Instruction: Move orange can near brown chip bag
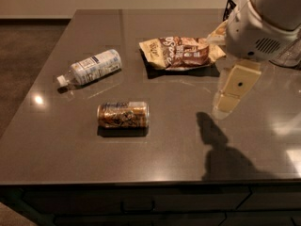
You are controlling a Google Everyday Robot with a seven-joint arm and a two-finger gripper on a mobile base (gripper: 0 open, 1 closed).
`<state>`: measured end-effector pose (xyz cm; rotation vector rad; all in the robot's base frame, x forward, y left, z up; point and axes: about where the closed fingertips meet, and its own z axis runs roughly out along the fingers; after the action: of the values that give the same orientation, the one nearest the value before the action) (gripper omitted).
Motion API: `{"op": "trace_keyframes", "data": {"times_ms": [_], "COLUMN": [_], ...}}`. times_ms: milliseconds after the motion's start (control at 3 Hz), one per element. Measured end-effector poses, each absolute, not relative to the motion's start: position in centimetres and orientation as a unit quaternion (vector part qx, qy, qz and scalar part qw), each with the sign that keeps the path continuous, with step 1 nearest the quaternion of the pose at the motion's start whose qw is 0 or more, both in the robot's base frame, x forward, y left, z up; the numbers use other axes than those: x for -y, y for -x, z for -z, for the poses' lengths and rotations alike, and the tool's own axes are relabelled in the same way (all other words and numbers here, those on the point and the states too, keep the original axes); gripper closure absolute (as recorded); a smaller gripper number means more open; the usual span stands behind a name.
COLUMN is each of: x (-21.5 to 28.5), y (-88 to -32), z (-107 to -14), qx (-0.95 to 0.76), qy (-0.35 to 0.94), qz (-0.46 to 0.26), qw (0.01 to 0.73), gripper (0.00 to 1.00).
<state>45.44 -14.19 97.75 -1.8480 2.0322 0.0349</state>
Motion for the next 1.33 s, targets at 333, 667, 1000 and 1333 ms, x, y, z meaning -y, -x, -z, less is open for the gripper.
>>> {"op": "trace_keyframes", "data": {"times_ms": [333, 667, 1000, 1333], "x": [9.9, 5.4, 1.1, -2.2], "y": [-45.8, -45.9, -45.6, -45.2], "z": [-96.8, -95.1, -93.5, -91.9], "qx": [-0.703, -0.686, -0.668, -0.656], "qy": [0.681, 0.698, 0.713, 0.724], "qz": [-0.046, -0.066, -0.084, -0.095], "qw": [0.2, 0.196, 0.195, 0.189], "gripper": [0.0, 0.0, 0.0, 0.0]}}
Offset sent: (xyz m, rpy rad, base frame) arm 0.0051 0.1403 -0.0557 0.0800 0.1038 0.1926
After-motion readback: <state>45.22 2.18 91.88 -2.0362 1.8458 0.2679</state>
